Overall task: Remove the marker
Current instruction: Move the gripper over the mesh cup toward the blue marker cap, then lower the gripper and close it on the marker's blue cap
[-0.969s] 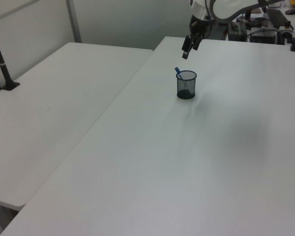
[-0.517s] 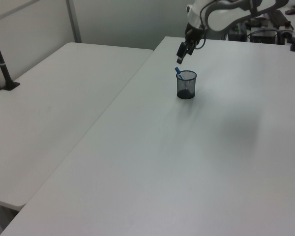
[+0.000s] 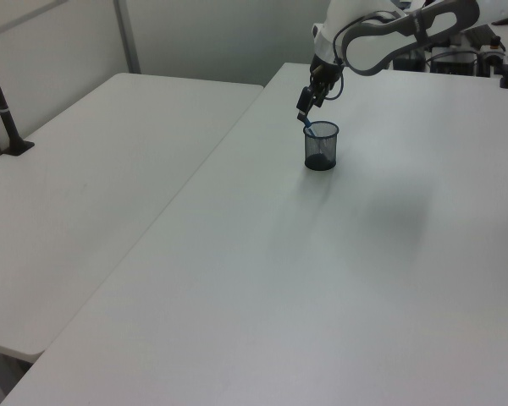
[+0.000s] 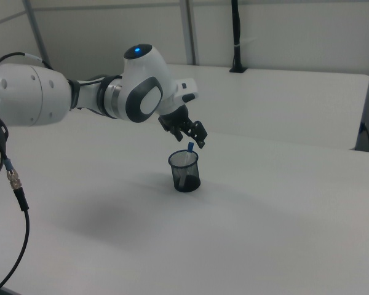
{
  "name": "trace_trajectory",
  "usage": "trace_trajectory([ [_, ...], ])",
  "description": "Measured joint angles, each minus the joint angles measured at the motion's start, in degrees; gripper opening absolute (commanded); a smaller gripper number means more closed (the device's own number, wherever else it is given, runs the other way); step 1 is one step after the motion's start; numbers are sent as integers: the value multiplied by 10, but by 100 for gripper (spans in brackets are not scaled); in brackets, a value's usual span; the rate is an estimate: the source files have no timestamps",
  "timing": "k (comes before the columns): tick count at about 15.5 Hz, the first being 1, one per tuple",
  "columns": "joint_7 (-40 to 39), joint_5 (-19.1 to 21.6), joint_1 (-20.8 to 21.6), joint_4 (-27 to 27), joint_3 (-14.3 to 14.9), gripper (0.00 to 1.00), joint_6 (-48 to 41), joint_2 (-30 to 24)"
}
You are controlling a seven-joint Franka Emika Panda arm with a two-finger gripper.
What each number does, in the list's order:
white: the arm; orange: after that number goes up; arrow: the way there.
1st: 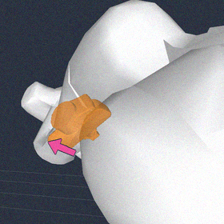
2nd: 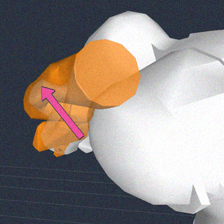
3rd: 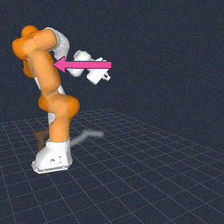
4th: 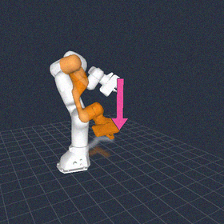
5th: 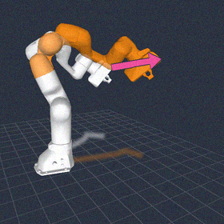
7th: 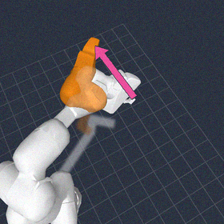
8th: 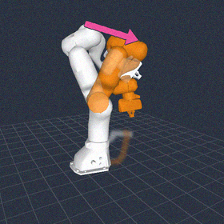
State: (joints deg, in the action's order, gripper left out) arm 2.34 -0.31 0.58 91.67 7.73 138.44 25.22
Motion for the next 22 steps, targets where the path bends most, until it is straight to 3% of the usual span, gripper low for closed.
trace_trajectory([
  [4, 3, 0, 0, -1, -1, 78, 0, 1],
  [13, 38, 0, 5, -15, -4, 38, 0, 22],
  [22, 50, 0, 5, -25, -4, 26, 0, 23],
])
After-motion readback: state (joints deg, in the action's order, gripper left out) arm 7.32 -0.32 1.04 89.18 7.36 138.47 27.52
